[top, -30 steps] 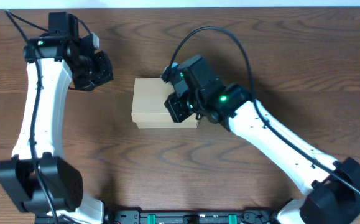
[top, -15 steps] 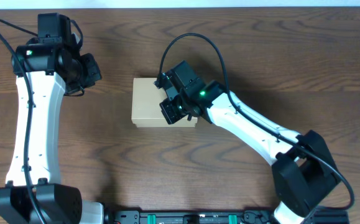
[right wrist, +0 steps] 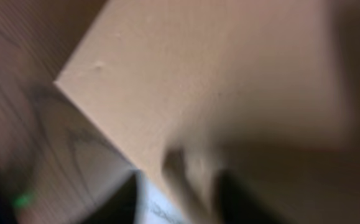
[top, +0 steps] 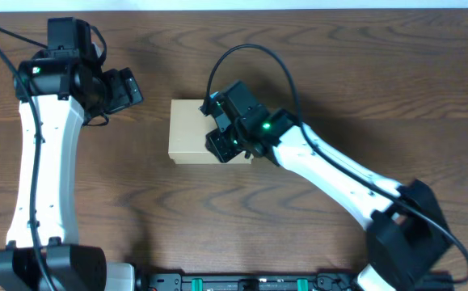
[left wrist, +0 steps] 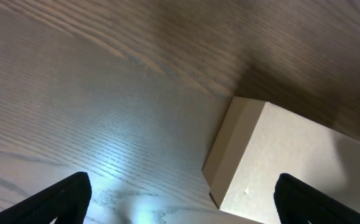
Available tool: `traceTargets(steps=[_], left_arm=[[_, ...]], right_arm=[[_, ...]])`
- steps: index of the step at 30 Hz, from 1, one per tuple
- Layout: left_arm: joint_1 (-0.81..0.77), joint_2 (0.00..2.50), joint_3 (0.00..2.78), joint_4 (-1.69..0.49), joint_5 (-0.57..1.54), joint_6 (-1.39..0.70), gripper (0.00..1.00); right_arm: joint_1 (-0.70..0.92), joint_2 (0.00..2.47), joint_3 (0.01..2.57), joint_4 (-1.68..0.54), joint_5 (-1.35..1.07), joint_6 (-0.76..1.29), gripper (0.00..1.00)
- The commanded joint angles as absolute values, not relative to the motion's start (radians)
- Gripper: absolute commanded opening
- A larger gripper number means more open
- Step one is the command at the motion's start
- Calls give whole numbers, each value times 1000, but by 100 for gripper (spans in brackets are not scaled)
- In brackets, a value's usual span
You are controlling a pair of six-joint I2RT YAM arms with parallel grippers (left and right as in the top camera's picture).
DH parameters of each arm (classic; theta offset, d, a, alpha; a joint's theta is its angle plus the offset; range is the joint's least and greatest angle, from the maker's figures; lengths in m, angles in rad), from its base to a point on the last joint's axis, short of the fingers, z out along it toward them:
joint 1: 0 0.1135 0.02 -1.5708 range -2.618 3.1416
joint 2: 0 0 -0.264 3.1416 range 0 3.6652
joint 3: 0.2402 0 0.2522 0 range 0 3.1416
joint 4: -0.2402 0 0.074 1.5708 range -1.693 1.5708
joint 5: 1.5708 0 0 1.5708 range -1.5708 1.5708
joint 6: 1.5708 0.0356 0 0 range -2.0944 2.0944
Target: Pack container
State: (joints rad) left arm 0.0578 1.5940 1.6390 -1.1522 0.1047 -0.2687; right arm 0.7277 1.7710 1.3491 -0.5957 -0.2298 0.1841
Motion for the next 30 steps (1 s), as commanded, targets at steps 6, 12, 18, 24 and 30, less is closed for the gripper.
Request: traceTargets(steps=[6, 12, 18, 24, 30], left_arm=[[59, 1429, 1659, -1249, 94, -269, 95], [129, 1266, 1652, -1376, 106, -218, 95], [243, 980, 1478, -1380, 189, -141, 95], [249, 713, 1238, -1344, 300, -107, 95], [248, 505, 1131, -1335, 368, -108, 95]], right_arm=[[677, 1478, 1350, -689, -213, 46, 99], [459, 1275, 1322, -962, -256, -69, 99], [239, 930, 1117, -989, -289, -149, 99], [188, 658, 965, -1078, -289, -154, 99], [189, 567, 952, -1150, -289, -143, 99]])
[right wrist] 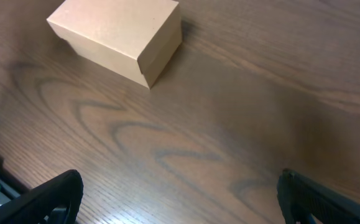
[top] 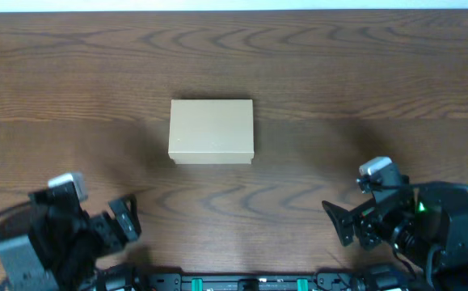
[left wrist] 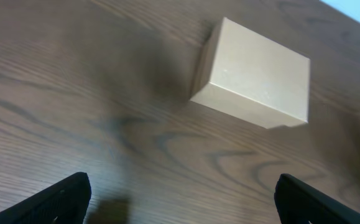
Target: Pack container
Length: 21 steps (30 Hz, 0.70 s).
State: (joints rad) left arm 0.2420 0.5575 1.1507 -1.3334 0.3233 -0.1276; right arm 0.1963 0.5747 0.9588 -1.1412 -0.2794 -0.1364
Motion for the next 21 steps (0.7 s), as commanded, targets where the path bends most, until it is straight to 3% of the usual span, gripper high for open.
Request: traceTargets(steps=[1, 4, 12, 16, 21], left_arm=[[246, 467, 1124, -1336, 384, -109, 95], [215, 374, 1121, -1311, 432, -139, 95], [183, 324, 1121, -1300, 431, -214, 96], [183, 325, 1120, -1322, 308, -179, 95], [183, 324, 1065, -1200, 182, -148, 95]], right_arm=[[188, 567, 952, -1156, -292, -136, 99], [189, 567, 952, -1060, -397, 51, 99], [189, 567, 952, -1070, -396, 52, 99], [188, 567, 952, -1070, -396, 52, 99], [188, 567, 952, -1070, -396, 52, 99]])
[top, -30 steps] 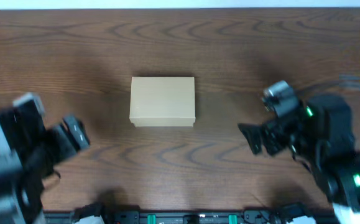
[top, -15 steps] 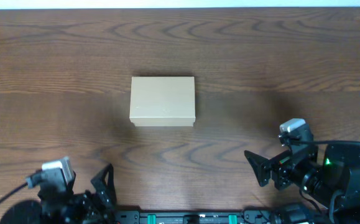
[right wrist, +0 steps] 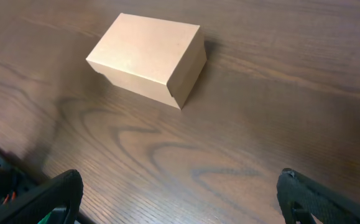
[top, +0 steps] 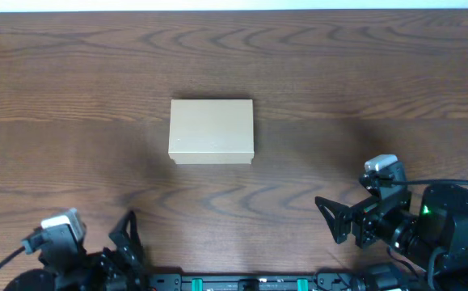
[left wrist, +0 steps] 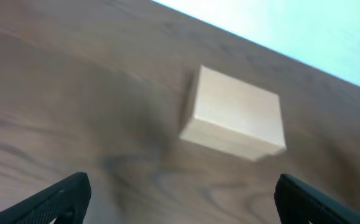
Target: Pack container
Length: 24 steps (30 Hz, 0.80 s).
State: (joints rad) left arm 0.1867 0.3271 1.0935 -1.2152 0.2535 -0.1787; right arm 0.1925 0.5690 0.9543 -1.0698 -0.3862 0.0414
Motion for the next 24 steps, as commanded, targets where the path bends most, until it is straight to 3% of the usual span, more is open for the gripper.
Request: traceTargets(steps=[1, 12, 24], left_arm=[[184, 324, 1039, -1176, 171, -127, 96], [145, 204, 673, -869, 141, -19, 95], [69, 41, 371, -770, 25, -14, 95]], right_arm=[[189, 567, 952, -1070, -396, 52, 99], [188, 567, 952, -1070, -396, 52, 99], [189, 567, 952, -1070, -396, 52, 99]])
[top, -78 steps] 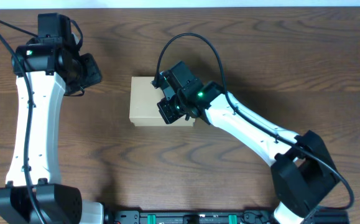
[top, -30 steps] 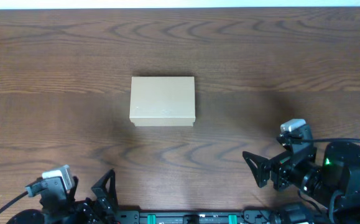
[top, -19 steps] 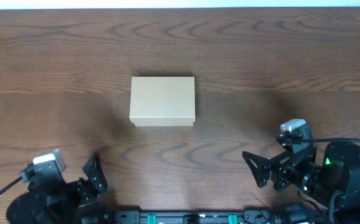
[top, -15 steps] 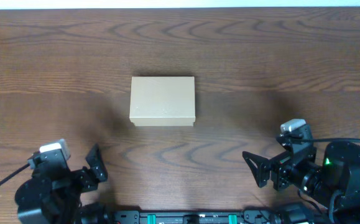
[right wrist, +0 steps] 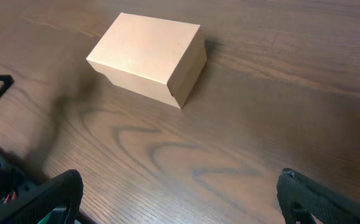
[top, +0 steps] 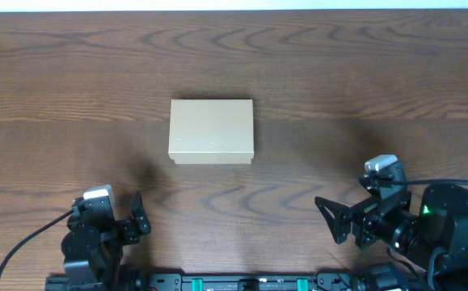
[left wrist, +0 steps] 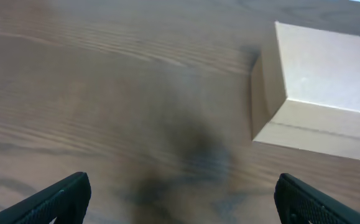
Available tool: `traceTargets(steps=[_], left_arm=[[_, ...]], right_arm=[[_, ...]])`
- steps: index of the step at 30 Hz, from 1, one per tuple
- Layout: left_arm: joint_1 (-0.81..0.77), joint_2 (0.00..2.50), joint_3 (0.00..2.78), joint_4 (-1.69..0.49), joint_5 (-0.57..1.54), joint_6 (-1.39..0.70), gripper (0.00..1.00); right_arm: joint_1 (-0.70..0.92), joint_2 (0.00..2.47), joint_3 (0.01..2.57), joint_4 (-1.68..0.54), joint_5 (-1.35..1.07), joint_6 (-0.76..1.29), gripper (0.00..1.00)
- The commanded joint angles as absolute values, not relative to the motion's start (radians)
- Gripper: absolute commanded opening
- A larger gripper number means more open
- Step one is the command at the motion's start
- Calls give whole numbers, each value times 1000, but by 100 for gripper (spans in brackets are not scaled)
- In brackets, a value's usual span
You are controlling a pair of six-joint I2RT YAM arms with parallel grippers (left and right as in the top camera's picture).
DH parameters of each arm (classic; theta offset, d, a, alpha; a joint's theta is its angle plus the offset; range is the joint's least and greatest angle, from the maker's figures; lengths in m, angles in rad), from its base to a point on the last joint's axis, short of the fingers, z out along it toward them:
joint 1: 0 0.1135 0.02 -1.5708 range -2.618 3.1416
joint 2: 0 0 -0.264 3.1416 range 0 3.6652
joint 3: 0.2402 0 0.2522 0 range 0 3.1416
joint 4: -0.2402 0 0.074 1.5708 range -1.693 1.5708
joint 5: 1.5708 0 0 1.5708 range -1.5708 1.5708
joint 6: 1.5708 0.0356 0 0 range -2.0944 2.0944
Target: Pack container
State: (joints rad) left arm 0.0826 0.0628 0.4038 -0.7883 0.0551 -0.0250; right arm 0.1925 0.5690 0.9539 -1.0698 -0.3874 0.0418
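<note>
A closed tan cardboard box sits alone at the middle of the wooden table; it also shows as the box at the upper right of the left wrist view and the box in the right wrist view. My left gripper is near the front left edge, well short of the box. It is open with nothing between the fingers, as the left gripper shows. My right gripper is drawn back at the front right, also open and empty, seen as the right gripper.
A black rail with green connectors runs along the table's front edge between the two arm bases. A pale strip marks the far edge. One left finger pokes into the right wrist view at the left.
The left arm has come a little forward and right from the bottom left corner. Its camera now sits lower, with the box at the upper right. The right arm and the box have not moved.
First my right gripper was on the right end of the closed box, and the left gripper hung open at the back left beside it. A second later both arms stood drawn back at the front edge, open, with the box closed in place, where it remains.
</note>
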Motion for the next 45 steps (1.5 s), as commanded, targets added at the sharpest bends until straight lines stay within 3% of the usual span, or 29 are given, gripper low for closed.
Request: traceTargets(steps=[1, 16, 36, 40, 45], left_arm=[[64, 34, 351, -762, 23, -14, 95], [50, 4, 219, -743, 19, 106, 95], [50, 4, 163, -744, 19, 109, 95], [50, 4, 163, -744, 19, 109, 95], [50, 4, 163, -744, 19, 109, 95]], right_arm=[[188, 567, 952, -1070, -396, 52, 99], [189, 567, 952, -1070, -396, 52, 99], [189, 567, 952, -1070, -396, 52, 99], [189, 551, 952, -1066, -327, 43, 99], [188, 438, 862, -1028, -37, 40, 99]])
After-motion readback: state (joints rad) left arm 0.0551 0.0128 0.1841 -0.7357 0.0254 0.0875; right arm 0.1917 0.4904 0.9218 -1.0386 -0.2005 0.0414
